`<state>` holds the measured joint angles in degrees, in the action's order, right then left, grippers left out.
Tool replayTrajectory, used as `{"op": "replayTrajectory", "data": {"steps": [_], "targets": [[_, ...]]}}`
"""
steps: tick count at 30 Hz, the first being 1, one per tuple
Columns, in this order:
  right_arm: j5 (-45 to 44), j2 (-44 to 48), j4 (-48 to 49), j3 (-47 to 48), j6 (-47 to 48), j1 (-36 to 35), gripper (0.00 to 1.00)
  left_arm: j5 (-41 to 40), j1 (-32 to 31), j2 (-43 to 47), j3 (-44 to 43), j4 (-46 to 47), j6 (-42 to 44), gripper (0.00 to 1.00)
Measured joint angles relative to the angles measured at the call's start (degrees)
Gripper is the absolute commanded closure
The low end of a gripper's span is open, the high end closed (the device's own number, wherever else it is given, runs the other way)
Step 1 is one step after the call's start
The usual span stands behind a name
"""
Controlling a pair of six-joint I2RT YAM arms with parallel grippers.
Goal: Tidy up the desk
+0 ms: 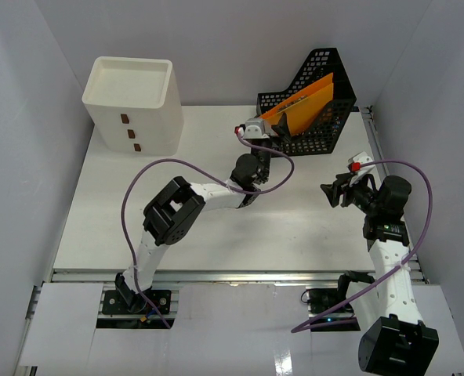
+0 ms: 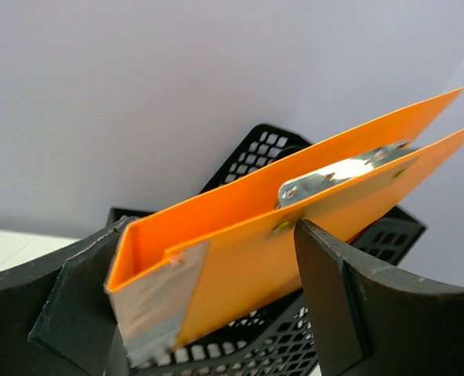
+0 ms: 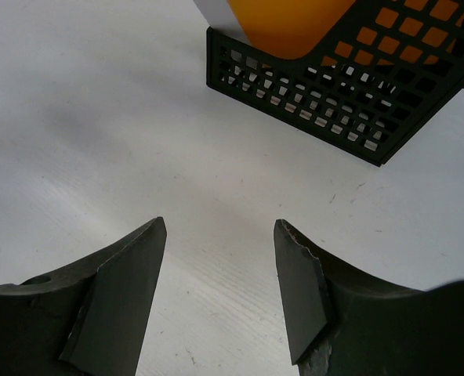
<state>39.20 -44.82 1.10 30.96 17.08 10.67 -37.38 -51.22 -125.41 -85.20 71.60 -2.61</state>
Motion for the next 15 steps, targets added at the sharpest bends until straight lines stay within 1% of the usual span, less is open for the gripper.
{"op": "replayTrajectory", "data": {"steps": [7,15], "targets": [[0.0,0.01,0.0,0.0,-0.01,0.21,0.36,4.63,0.0,-1.15,-7.77,-3.6,-0.23,0.09],[0.0,0.1,0.0,0.0,0.0,0.61,0.36,9.04,0.48,-7.42,-21.98,-13.75,-1.66,0.08]]}}
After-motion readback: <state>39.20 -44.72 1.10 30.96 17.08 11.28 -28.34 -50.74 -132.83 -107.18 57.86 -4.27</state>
